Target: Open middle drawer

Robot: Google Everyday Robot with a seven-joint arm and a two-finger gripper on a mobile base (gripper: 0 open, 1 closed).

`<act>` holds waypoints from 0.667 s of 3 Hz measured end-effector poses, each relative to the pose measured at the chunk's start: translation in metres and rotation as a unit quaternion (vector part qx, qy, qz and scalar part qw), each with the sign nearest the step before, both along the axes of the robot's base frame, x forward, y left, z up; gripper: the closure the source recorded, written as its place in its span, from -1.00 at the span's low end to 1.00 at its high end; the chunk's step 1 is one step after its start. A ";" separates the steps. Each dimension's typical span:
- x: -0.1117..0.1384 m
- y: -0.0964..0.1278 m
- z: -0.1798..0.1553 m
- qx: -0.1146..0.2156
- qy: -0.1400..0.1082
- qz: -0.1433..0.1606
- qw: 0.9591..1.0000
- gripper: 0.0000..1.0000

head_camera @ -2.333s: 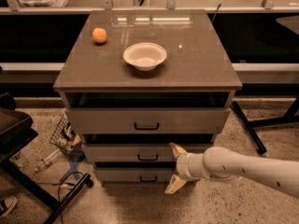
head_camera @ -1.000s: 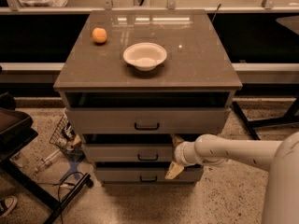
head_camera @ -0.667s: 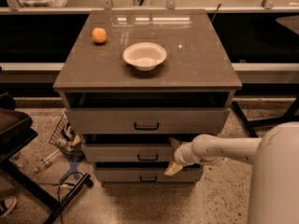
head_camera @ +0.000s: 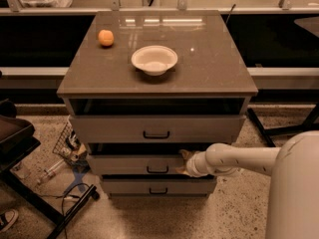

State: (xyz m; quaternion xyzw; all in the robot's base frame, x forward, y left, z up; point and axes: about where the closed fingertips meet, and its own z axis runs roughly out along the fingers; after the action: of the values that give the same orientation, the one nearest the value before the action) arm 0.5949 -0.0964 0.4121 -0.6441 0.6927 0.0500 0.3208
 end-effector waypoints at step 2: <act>-0.001 0.000 0.003 0.000 0.000 0.000 1.000 1.00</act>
Offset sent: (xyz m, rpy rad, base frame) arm -0.2260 -0.0797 0.0231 0.2312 0.1130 0.0168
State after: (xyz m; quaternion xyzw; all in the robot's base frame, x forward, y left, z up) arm 0.5941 -0.0965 0.4148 -0.6440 0.6926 0.0504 0.3210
